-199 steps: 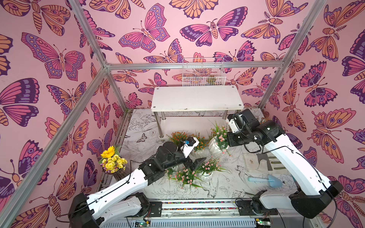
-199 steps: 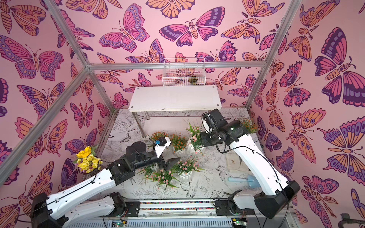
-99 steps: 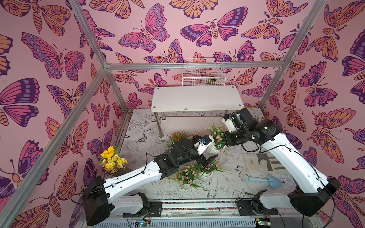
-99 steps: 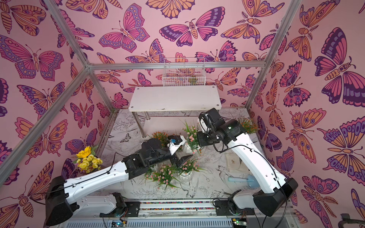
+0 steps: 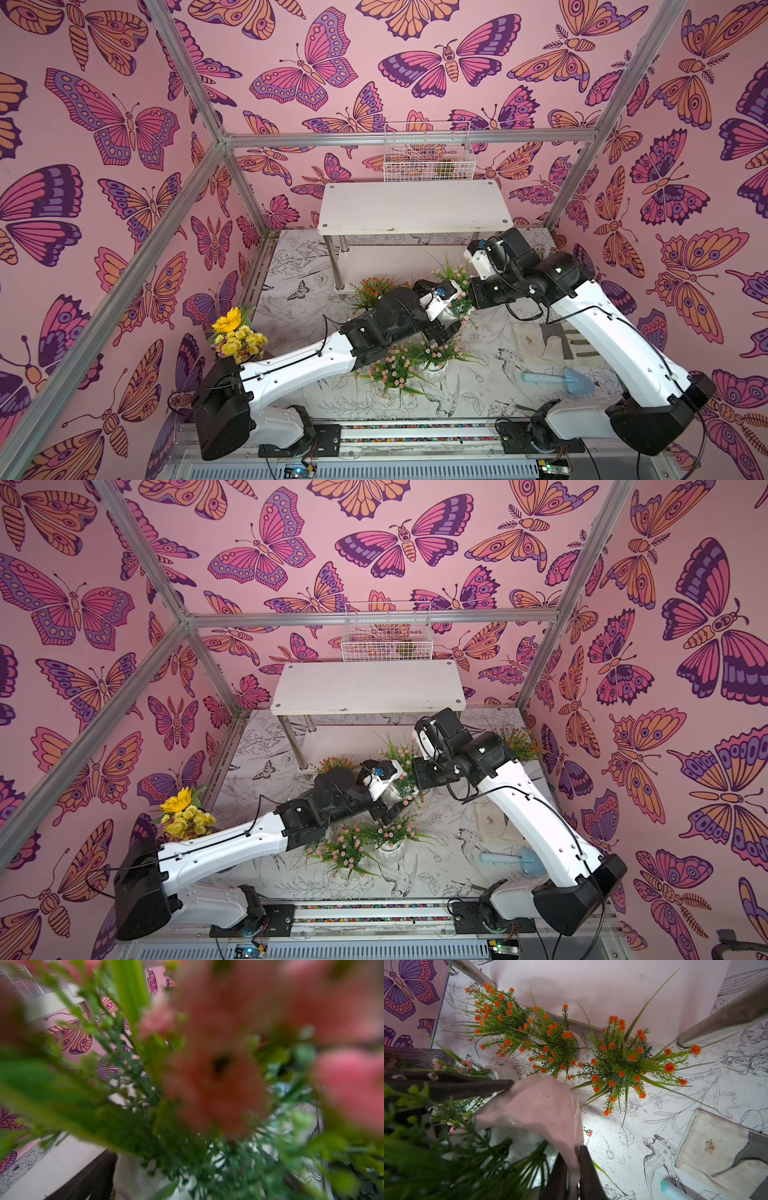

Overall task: Place the baby's breath potted plants on the rack by color
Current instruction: Place the baby's breath potted plant on the rack.

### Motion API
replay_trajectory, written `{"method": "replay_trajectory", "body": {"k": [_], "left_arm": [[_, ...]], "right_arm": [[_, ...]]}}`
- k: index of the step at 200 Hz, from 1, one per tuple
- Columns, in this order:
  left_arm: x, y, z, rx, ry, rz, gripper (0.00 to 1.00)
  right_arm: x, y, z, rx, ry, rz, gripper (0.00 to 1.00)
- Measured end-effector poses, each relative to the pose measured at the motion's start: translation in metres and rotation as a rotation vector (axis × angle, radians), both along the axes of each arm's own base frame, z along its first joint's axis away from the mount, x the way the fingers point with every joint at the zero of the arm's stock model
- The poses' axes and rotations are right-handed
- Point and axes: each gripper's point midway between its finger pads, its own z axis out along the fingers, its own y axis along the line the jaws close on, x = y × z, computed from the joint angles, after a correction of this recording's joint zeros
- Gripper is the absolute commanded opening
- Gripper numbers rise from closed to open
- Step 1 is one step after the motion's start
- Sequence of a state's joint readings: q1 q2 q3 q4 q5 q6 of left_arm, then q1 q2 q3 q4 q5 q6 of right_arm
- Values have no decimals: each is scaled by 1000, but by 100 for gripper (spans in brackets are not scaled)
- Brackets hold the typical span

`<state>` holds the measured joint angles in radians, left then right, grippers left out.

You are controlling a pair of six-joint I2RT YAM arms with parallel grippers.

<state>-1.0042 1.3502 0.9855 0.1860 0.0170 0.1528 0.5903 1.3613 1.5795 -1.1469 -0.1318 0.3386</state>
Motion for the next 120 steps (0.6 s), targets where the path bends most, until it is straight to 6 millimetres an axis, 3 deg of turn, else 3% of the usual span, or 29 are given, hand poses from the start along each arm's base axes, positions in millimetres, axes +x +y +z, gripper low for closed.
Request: {"method": "replay_trajectory", "body": {"k": [64, 80, 120], "left_arm": [[6, -7, 4, -3, -6, 13, 99], [6, -7, 4, -2, -6, 12, 90], [6, -8, 4, 4, -16, 9, 49]], "right_arm": [[0, 2, 1, 10, -2, 6, 0], [0, 3, 1, 13, -3, 7, 0], [1, 3, 1, 13, -5, 6, 0]]}}
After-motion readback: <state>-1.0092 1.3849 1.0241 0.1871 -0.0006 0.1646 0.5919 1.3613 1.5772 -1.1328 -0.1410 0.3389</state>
